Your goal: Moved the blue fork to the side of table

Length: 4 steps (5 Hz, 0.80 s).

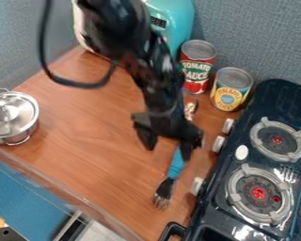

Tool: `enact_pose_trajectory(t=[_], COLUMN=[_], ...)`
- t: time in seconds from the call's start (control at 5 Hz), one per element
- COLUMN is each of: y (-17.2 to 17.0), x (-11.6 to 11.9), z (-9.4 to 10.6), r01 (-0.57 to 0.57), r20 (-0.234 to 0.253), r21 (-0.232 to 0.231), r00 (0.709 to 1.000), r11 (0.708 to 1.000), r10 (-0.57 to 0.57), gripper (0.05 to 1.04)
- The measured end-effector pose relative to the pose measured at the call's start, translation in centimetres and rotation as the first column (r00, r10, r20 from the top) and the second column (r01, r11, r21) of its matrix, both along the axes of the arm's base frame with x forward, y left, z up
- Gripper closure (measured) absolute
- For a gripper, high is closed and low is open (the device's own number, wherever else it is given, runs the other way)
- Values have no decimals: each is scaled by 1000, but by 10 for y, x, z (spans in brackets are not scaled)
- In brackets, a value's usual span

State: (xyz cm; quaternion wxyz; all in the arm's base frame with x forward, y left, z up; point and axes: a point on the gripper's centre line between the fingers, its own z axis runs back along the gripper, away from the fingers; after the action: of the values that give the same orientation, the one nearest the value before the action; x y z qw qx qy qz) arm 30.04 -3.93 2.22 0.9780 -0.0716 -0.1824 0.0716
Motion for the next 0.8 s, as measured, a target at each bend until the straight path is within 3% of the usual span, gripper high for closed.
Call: enact_pose_trajectory(t=[0.8], y=[1], x=[0], z=[1], r01=[-4], r20=[0], r21=[-1], r00=[1000], r11=[1000], r10=[4], gripper=[87])
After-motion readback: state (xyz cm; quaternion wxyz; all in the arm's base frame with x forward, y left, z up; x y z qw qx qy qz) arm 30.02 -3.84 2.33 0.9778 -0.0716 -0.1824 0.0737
